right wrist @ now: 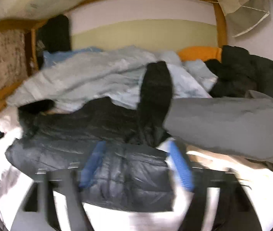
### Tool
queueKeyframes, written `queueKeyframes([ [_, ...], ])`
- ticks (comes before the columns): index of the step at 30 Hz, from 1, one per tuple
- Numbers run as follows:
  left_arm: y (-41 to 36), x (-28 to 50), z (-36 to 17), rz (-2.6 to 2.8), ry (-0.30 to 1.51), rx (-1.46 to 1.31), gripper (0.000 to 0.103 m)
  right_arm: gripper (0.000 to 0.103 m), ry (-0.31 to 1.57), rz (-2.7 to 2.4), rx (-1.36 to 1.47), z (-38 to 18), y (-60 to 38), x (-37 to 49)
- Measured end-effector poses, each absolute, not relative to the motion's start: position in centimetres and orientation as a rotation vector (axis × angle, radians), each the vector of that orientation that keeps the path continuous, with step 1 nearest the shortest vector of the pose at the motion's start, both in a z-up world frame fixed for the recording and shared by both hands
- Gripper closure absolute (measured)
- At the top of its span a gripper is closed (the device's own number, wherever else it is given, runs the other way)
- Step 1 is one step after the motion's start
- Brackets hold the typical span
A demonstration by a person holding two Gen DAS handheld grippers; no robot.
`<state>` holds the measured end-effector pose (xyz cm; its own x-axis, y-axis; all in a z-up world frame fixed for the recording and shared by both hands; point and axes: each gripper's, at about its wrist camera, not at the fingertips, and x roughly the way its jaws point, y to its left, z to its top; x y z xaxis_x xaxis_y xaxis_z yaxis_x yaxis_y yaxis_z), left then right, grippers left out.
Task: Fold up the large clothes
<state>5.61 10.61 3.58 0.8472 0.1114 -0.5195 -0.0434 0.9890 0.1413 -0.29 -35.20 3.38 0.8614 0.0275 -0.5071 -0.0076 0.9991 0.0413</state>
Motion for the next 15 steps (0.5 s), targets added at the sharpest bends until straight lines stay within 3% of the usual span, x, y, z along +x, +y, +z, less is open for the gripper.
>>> queueKeyframes([
  [1, 10.5, 6.3, 2.9, 0.132, 0.595, 0.136, 0.072, 0.086, 0.547, 0.031, 0.043, 2.8, -35.3, 0.1],
  [3, 10.7, 7.2, 1.8, 0.134, 0.657, 0.095, 0.072, 0.092, 0.579, 0.063, 0.071, 1.3, -35.5, 0.9],
  [15, 14.2, 10.8, -2.6, 0.245, 0.819, -0.040, 0.069, 0.093, 0.779, 0.016, 0.141, -5.8, -37.7, 7.0],
])
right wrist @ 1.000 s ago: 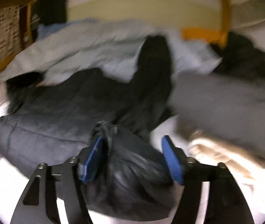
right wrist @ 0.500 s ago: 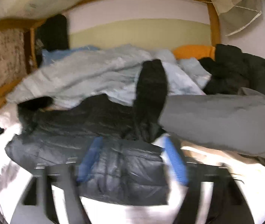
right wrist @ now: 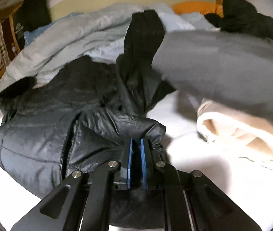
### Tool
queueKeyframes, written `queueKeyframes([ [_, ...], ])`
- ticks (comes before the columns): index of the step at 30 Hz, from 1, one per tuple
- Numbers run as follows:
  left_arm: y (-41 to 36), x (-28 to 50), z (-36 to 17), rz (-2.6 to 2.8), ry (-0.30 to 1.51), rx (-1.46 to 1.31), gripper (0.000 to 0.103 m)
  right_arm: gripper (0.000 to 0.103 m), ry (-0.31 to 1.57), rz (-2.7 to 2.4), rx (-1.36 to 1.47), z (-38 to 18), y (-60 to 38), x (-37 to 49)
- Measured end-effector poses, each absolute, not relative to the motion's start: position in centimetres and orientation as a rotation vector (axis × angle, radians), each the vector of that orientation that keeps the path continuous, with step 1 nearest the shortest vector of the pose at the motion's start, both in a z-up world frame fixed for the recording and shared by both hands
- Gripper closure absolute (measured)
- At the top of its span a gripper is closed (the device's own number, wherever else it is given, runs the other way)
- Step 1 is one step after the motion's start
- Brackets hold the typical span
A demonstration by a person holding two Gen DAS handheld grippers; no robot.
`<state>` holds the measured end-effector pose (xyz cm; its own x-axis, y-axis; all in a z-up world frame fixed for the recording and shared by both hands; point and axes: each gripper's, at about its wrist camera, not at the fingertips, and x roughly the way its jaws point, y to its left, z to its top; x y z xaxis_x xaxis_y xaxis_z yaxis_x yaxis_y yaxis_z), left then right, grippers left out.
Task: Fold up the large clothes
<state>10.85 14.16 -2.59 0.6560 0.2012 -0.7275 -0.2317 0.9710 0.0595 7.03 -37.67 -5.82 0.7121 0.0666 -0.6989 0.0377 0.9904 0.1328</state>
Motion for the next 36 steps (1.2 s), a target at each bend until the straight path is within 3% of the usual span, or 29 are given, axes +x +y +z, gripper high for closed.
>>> queueKeyframes([
  [5, 14.3, 10.8, -3.2, 0.269, 0.836, -0.036, 0.062, 0.093, 0.813, 0.023, 0.152, -6.7, -37.7, 7.4],
  [14, 13.1, 9.9, -3.0, 0.311, 0.798, 0.056, 0.063, 0.093, 0.829, 0.015, 0.156, -6.8, -38.1, 7.4],
  [27, 11.7, 2.3, 5.2, 0.105, 0.439, -0.077, 0.065, 0.093, 0.687, 0.066, 0.105, -1.3, -35.7, 2.2],
  [36, 8.2, 0.6, 5.5, 0.052, 0.352, 0.047, 0.064, 0.093, 0.605, 0.162, 0.051, 1.1, -32.2, -0.6],
])
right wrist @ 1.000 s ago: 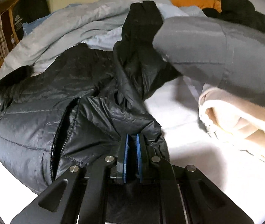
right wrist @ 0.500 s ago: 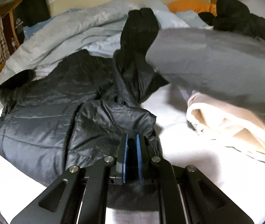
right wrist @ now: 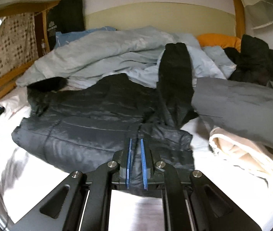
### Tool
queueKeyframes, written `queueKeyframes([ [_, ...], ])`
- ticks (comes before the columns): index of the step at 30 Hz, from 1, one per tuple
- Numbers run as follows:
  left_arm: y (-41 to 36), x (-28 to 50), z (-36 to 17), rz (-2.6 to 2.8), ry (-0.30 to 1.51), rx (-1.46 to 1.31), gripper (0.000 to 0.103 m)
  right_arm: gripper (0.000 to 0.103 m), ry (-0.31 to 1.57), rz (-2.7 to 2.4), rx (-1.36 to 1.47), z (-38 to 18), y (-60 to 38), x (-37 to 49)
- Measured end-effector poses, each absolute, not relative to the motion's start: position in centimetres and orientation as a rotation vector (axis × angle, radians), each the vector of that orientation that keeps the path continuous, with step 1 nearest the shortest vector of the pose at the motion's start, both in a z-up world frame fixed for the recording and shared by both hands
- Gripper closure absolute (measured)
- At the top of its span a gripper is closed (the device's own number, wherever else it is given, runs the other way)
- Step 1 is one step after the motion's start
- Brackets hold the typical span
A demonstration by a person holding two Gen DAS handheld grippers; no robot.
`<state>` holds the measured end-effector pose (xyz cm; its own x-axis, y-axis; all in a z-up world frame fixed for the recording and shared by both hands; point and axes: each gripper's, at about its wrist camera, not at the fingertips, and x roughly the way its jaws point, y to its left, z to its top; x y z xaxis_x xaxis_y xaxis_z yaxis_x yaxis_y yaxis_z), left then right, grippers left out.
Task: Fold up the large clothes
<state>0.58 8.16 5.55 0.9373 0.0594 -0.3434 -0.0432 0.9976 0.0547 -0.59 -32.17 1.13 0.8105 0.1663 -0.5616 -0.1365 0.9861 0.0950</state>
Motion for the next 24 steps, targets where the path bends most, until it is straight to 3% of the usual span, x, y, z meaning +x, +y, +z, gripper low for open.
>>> queueKeyframes([
  [2, 7.7, 0.7, 5.4, 0.041, 0.355, 0.058, 0.064, 0.093, 0.605, 0.150, 0.041, 0.9, -32.2, -0.5],
  [6, 7.1, 0.5, 5.2, 0.027, 0.354, 0.074, 0.049, 0.093, 0.629, 0.137, 0.046, 0.2, -32.4, 0.0],
  [10, 6.4, 0.3, 5.0, 0.009, 0.354, 0.097, 0.046, 0.092, 0.632, 0.128, 0.055, -0.1, -32.6, 0.3],
  [12, 5.9, 0.5, 4.7, -0.008, 0.371, 0.104, 0.037, 0.088, 0.638, 0.129, 0.060, -0.3, -32.5, 0.4],
  [14, 5.5, 0.8, 4.1, -0.020, 0.392, 0.107, 0.035, 0.083, 0.651, 0.129, 0.058, -0.9, -32.2, 0.8],
  [20, 3.9, 1.4, 2.2, -0.109, 0.531, 0.035, 0.034, 0.083, 0.702, 0.151, 0.005, -3.3, -29.7, 1.3],
  [24, 2.1, 1.4, 1.2, -0.112, 0.540, 0.108, 0.033, 0.067, 0.681, 0.153, -0.039, -3.6, -28.6, 1.0],
])
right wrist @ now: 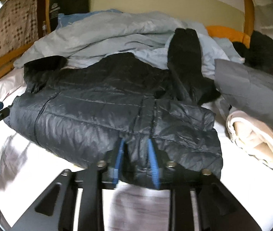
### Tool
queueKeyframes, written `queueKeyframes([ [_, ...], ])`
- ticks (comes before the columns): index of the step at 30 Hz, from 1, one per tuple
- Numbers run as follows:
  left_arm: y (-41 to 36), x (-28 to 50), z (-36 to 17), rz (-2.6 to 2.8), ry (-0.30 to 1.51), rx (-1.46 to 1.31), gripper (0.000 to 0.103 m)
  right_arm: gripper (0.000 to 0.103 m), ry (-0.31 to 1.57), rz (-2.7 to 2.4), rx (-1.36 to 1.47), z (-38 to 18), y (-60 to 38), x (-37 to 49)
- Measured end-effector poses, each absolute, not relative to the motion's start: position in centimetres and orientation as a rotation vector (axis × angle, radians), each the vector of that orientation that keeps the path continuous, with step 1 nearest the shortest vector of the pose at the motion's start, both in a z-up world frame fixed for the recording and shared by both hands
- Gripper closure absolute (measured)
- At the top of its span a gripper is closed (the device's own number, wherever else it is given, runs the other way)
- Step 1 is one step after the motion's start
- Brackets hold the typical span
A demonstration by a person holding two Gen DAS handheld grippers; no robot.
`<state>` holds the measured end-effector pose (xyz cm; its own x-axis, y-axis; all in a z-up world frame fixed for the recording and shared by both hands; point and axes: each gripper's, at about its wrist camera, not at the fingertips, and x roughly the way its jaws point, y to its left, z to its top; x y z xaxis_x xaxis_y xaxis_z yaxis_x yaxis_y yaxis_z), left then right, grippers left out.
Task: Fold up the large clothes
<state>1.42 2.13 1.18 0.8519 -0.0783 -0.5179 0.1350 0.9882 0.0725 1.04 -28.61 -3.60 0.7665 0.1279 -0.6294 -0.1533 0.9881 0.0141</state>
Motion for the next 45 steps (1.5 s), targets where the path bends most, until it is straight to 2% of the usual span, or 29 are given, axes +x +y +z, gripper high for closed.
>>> queueKeyframes([
  [4, 0.8, 2.4, -0.6, -0.051, 0.564, 0.154, 0.033, 0.066, 0.747, 0.129, -0.042, -4.8, -28.6, 2.4],
  [7, 0.1, 4.1, -2.6, -0.072, 0.667, 0.161, 0.033, 0.066, 0.834, 0.123, -0.088, -6.9, -28.2, 3.9],
  [9, -0.1, 4.9, -3.6, -0.087, 0.726, 0.173, 0.032, 0.066, 0.823, 0.118, -0.133, -7.3, -27.8, 4.1],
  [13, -0.4, 4.6, -3.5, -0.076, 0.716, 0.185, 0.033, 0.066, 0.815, 0.114, -0.134, -7.2, -27.7, 3.9],
  [15, -0.3, 3.8, -2.7, -0.086, 0.674, 0.157, 0.040, 0.066, 0.803, 0.111, -0.080, -6.5, -27.9, 3.4],
  [17, -0.6, 2.9, -1.5, -0.178, 0.623, 0.100, 0.042, 0.067, 0.777, 0.137, 0.002, -4.9, -28.4, 2.7],
  [19, -1.4, 2.4, -0.9, -0.330, 0.597, 0.019, 0.047, 0.091, 0.769, 0.222, 0.057, -3.1, -28.1, 2.3],
  [20, -1.8, 2.3, -0.9, -0.376, 0.596, -0.006, 0.057, 0.095, 0.772, 0.282, 0.084, -2.4, -27.7, 2.4],
  [21, -2.6, 2.2, -1.0, -0.410, 0.605, -0.016, 0.064, 0.096, 0.758, 0.340, 0.128, -1.5, -27.1, 2.3],
  [23, -3.9, 2.7, -1.8, -0.410, 0.641, 0.001, 0.073, 0.096, 0.758, 0.378, 0.159, -0.7, -25.9, 2.6],
  [28, -3.4, 4.8, -3.8, -0.400, 0.752, -0.054, 0.074, 0.096, 0.871, 0.421, 0.124, -2.2, -20.6, 5.3],
  [30, -2.8, 4.8, -3.9, -0.384, 0.766, -0.067, 0.079, 0.096, 0.907, 0.356, 0.083, -3.9, -19.8, 6.4],
  [32, -2.6, 4.1, -3.5, -0.370, 0.757, -0.073, 0.079, 0.096, 0.874, 0.334, 0.089, -4.2, -20.3, 6.1],
  [34, -1.6, 3.7, -2.6, -0.338, 0.737, -0.073, 0.065, 0.096, 0.795, 0.310, 0.104, -3.4, -22.0, 4.5],
  [36, -0.1, 3.5, -1.3, -0.243, 0.710, -0.075, 0.007, 0.094, 0.714, 0.229, 0.104, -2.5, -24.6, 2.7],
  [37, 1.0, 3.5, -0.5, -0.181, 0.690, -0.083, 0.002, 0.088, 0.692, 0.185, 0.094, -2.1, -25.6, 2.1],
  [39, 3.4, 3.5, 0.8, -0.124, 0.657, -0.119, 0.002, 0.079, 0.658, 0.073, 0.029, -1.4, -27.5, 0.7],
  [42, 7.9, 4.2, 2.3, 0.024, 0.661, -0.143, 0.002, 0.076, 0.620, -0.017, -0.008, -0.6, -31.1, -0.5],
  [44, 10.7, 5.0, 2.1, 0.085, 0.709, -0.193, 0.002, 0.066, 0.641, -0.069, 0.085, -0.8, -34.6, -0.8],
  [45, 12.3, 5.4, 1.7, 0.102, 0.746, -0.244, 0.002, 0.057, 0.648, -0.103, 0.153, -1.0, -36.6, -0.9],
])
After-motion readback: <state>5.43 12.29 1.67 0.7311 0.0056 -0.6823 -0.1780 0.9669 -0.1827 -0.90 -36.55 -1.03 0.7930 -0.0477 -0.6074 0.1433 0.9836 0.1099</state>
